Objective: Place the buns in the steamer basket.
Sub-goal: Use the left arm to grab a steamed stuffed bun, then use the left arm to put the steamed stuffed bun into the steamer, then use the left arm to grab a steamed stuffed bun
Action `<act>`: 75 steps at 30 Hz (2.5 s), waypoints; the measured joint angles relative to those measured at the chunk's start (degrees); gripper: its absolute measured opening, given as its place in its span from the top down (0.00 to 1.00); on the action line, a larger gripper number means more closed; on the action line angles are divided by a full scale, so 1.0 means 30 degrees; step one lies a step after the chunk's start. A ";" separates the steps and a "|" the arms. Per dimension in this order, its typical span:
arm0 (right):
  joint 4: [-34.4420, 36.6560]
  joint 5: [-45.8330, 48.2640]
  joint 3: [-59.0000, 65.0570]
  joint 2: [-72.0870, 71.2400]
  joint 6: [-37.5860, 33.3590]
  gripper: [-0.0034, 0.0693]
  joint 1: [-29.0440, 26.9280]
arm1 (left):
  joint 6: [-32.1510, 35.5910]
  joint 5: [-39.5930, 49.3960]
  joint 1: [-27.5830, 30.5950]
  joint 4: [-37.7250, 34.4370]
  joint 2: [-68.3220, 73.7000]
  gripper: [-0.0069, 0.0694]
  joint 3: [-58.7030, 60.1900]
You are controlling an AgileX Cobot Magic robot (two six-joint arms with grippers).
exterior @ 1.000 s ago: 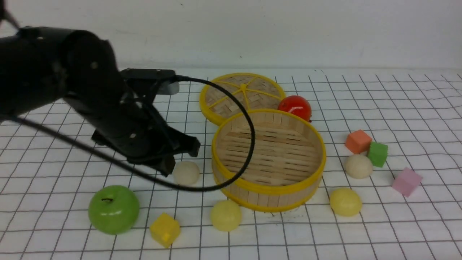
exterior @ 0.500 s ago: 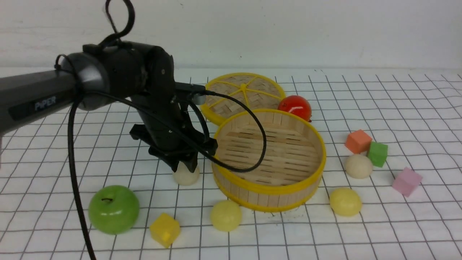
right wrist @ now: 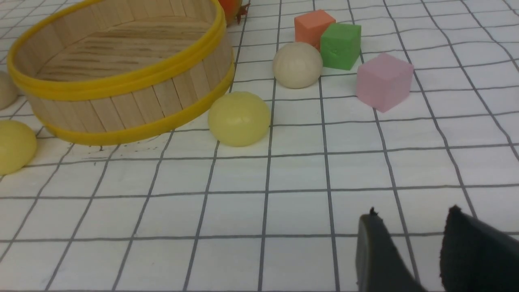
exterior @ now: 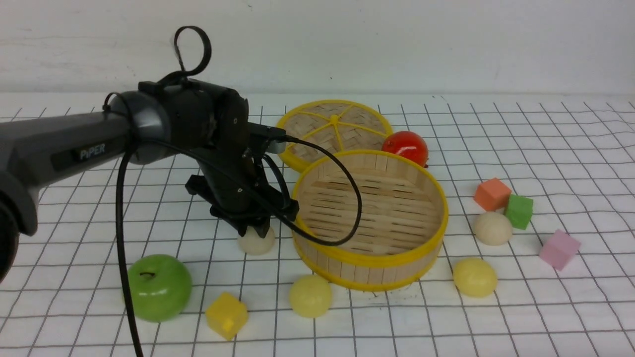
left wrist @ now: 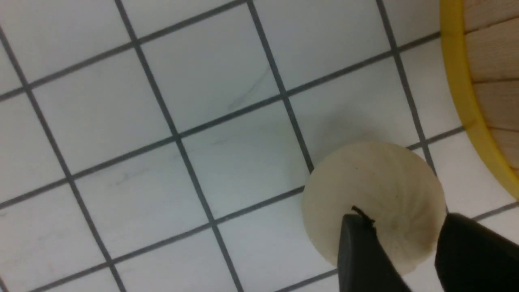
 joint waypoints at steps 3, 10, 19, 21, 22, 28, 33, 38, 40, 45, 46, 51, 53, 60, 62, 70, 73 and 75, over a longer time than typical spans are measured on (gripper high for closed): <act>0.0000 0.0000 0.0000 0.0000 0.0000 0.62 0.0000 | 0.0000 -0.0220 0.0000 0.0018 0.0221 0.59 -0.0022; 0.0020 0.0000 0.0000 0.0000 0.0000 0.62 0.0000 | 0.0000 -0.0520 0.0000 0.0013 0.0595 0.63 -0.0022; 0.0002 0.0000 0.0000 0.0000 0.0000 0.62 0.0000 | -0.0300 -0.0050 0.0000 0.0011 0.0551 0.93 -0.0314; 0.0002 0.0000 0.0000 0.0000 0.0000 0.62 0.0000 | -0.0315 0.0472 0.0000 0.0011 0.0374 0.93 -0.0557; 0.0002 0.0000 0.0000 0.0000 0.0000 0.62 0.0000 | -0.0315 0.0863 0.0000 0.0011 0.0155 0.93 -0.0724; 0.0002 0.0000 0.0000 0.0000 0.0000 0.62 0.0000 | -0.0056 0.1565 -0.0197 -0.0676 -0.2531 0.93 -0.1094; 0.0002 0.0000 0.0000 0.0000 0.0000 0.62 0.0000 | 0.1516 0.0060 -0.1414 -0.1987 -0.3203 0.93 -0.1771; 0.0002 0.0000 0.0000 0.0000 0.0000 0.62 0.0000 | 0.1930 -0.3256 -0.2291 -0.2343 -0.1705 0.93 -0.1894; 0.0002 0.0000 0.0000 0.0000 0.0000 0.62 0.0000 | 0.1947 -0.4464 -0.2295 -0.2261 -0.0639 0.92 -0.1894; 0.0002 0.0000 0.0000 0.0000 0.0000 0.62 0.0000 | 0.1984 -0.5442 -0.2253 -0.1659 0.1141 0.87 -0.2086; 0.0002 0.0000 0.0000 0.0000 0.0000 0.62 0.0000 | 0.1984 -0.5505 -0.2253 -0.1631 0.1274 0.84 -0.2084; 0.0002 0.0000 0.0000 0.0000 0.0000 0.62 0.0000 | 0.2006 -0.5569 -0.2253 -0.1544 0.1445 0.60 -0.2198; 0.0002 0.0000 0.0000 0.0000 0.0000 0.62 0.0000 | 0.2006 -0.5363 -0.2253 -0.1539 0.1324 0.52 -0.2238; 0.0002 0.0000 0.0000 0.0000 0.0000 0.62 0.0000 | 0.0766 -0.1169 -0.2236 -0.1547 -0.2235 0.34 -0.2431; 0.0002 0.0000 0.0000 0.0000 0.0000 0.62 0.0000 | 0.0088 0.0887 -0.2255 -0.1575 -0.3654 0.44 -0.2268; 0.0002 0.0000 0.0000 0.0000 0.0000 0.62 0.0000 | 0.0361 0.3560 -0.4148 -0.1680 -0.4892 0.93 0.2235; 0.0002 0.0000 0.0000 0.0000 0.0000 0.62 0.0000 | 0.0495 0.2417 -0.4909 -0.1776 -0.4352 0.92 0.3119; 0.0002 0.0000 0.0000 0.0000 0.0000 0.62 0.0000 | 0.0495 0.1902 -0.5063 -0.1776 -0.4011 0.89 0.3115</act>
